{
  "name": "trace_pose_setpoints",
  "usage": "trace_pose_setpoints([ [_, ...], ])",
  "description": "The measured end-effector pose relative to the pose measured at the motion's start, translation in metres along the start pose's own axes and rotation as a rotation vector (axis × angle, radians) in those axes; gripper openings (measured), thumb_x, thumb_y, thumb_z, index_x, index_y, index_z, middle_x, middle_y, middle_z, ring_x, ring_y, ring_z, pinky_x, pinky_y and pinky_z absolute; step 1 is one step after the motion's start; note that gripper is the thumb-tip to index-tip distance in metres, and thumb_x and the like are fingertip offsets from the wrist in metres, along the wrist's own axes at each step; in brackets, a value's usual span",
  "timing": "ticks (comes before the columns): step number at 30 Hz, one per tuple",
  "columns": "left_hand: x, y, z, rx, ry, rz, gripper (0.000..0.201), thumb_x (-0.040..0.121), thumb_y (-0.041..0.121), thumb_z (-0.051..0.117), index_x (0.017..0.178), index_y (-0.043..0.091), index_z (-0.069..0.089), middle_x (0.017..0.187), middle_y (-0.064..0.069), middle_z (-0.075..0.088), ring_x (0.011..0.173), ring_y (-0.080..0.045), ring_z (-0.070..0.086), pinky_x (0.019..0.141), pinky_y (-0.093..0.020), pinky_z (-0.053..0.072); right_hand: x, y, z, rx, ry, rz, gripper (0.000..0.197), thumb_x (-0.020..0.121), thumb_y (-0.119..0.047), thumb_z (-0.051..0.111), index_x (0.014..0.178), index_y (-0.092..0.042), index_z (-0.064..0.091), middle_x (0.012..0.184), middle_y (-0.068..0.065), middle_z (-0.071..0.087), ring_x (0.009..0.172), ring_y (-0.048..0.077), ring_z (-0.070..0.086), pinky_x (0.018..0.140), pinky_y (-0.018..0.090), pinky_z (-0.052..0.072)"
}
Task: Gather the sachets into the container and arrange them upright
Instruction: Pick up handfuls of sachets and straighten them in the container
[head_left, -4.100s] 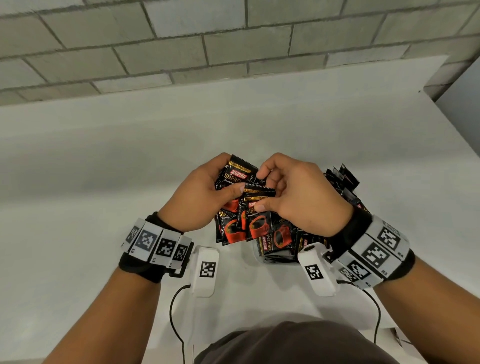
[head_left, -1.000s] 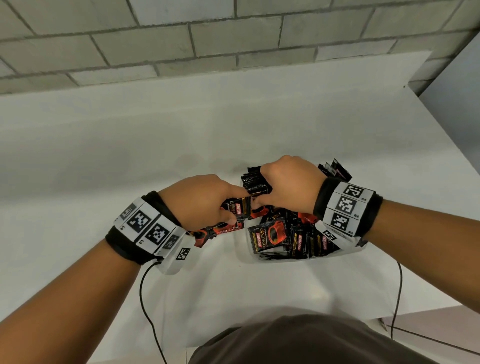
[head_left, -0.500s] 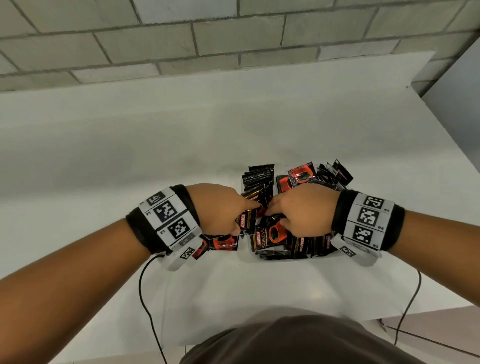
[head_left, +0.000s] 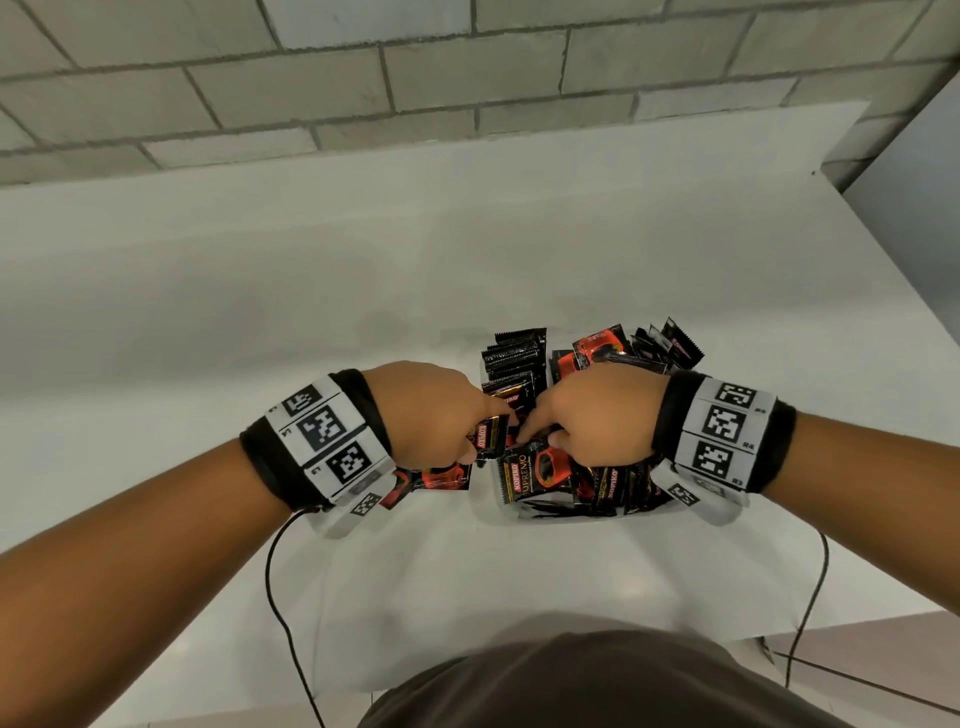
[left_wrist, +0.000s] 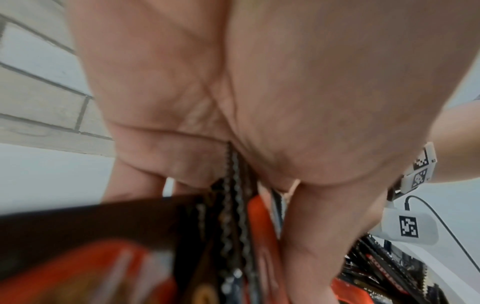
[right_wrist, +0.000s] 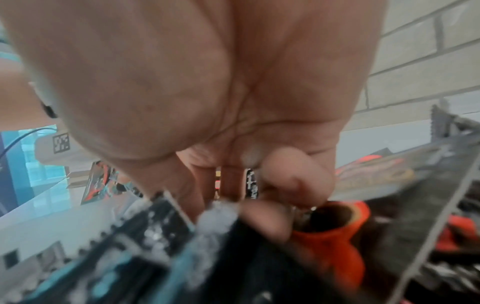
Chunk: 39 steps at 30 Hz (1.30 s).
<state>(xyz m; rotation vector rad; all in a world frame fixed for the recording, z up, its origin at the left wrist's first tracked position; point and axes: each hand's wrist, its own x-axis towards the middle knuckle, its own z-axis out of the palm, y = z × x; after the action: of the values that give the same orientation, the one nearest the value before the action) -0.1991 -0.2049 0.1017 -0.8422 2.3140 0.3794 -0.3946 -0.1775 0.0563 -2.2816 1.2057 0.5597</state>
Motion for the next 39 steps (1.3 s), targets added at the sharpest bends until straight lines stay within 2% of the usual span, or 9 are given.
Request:
trace_pose_setpoints([
  [3,-0.002,0.000,0.002,0.003,-0.015,-0.003,0.045,0.104,0.036,0.053,0.147,0.027,0.042,0.071,0.011,0.036,0.082,-0.018,0.045,0.072,-0.031,0.033,0.005,-0.007,0.005,-0.146,0.002,-0.032,0.041,0.101,-0.029,0.042,0.139,-0.036,0.055,0.129,-0.006,0.056,0.109,0.020,0.060,0.084,0.036,0.052],
  [7,0.000,-0.002,0.003,-0.022,-0.002,-0.008,0.048,0.103,0.036,0.054,0.149,0.026,0.043,0.074,0.012,0.038,0.084,-0.018,0.045,0.073,-0.030,0.033,0.010,-0.008,0.012,-0.278,-0.029,-0.046,0.038,0.102,-0.032,0.041,0.136,-0.024,0.056,0.133,-0.006,0.054,0.112,0.014,0.052,0.070,0.027,0.034],
  [11,0.001,-0.007,0.004,-0.050,0.014,-0.007,0.054,0.104,0.037,0.054,0.154,0.026,0.037,0.076,0.010,0.044,0.079,-0.016,0.046,0.071,-0.028,0.033,0.009,-0.004,0.008,-0.016,0.062,0.021,0.033,0.098,-0.023,0.046,0.124,-0.022,0.067,0.115,-0.001,0.064,0.104,0.021,0.063,0.080,0.027,0.046],
  [17,0.002,-0.008,0.006,-0.109,0.027,0.000,0.061,0.104,0.036,0.055,0.159,0.029,0.029,0.071,0.013,0.039,0.083,-0.017,0.045,0.076,-0.028,0.035,-0.008,0.008,-0.017,0.309,0.397,0.159,0.005,0.090,-0.022,0.069,0.091,-0.017,0.070,0.081,-0.006,0.066,0.073,0.014,0.064,0.071,0.032,0.055],
  [21,0.003,-0.008,0.006,-0.108,0.023,0.001,0.062,0.104,0.036,0.055,0.159,0.029,0.029,0.079,0.008,0.049,0.084,-0.016,0.043,0.076,-0.026,0.033,-0.003,0.015,-0.027,0.466,0.559,0.261,0.059,0.067,-0.026,0.092,0.108,-0.020,0.050,0.094,-0.001,0.060,0.076,0.013,0.060,0.065,0.032,0.052],
  [24,0.003,-0.006,0.003,-0.096,0.001,0.020,0.056,0.103,0.035,0.056,0.155,0.030,0.037,0.076,0.011,0.044,0.078,-0.014,0.042,0.076,-0.027,0.033,0.004,0.008,-0.029,0.402,0.518,0.220,0.096,0.055,-0.025,0.097,0.131,-0.032,0.039,0.115,0.001,0.044,0.081,0.015,0.057,0.071,0.031,0.051],
  [28,0.005,-0.005,0.001,-0.082,-0.020,0.044,0.051,0.103,0.034,0.056,0.152,0.029,0.043,0.073,0.015,0.038,0.072,-0.009,0.041,0.075,-0.026,0.034,0.014,0.001,-0.027,0.205,0.417,0.192,0.114,0.053,-0.021,0.097,0.145,-0.042,0.033,0.130,0.005,0.034,0.088,0.022,0.059,0.077,0.034,0.056],
  [31,0.008,-0.008,0.002,-0.083,-0.023,0.047,0.040,0.102,0.035,0.057,0.141,0.024,0.052,0.074,0.014,0.043,0.069,-0.007,0.044,0.064,-0.026,0.032,0.021,0.003,-0.025,0.189,0.347,0.217,0.104,0.061,-0.016,0.094,0.146,-0.036,0.038,0.131,0.007,0.036,0.090,0.027,0.061,0.080,0.036,0.057],
  [39,0.015,-0.010,-0.003,-0.048,-0.028,0.055,0.039,0.102,0.036,0.057,0.137,0.020,0.053,0.075,0.012,0.043,0.078,-0.015,0.049,0.074,-0.028,0.036,0.027,0.006,-0.019,0.265,0.467,0.261,0.064,0.076,-0.014,0.083,0.133,-0.016,0.054,0.125,0.009,0.038,0.087,0.029,0.061,0.082,0.041,0.057],
])
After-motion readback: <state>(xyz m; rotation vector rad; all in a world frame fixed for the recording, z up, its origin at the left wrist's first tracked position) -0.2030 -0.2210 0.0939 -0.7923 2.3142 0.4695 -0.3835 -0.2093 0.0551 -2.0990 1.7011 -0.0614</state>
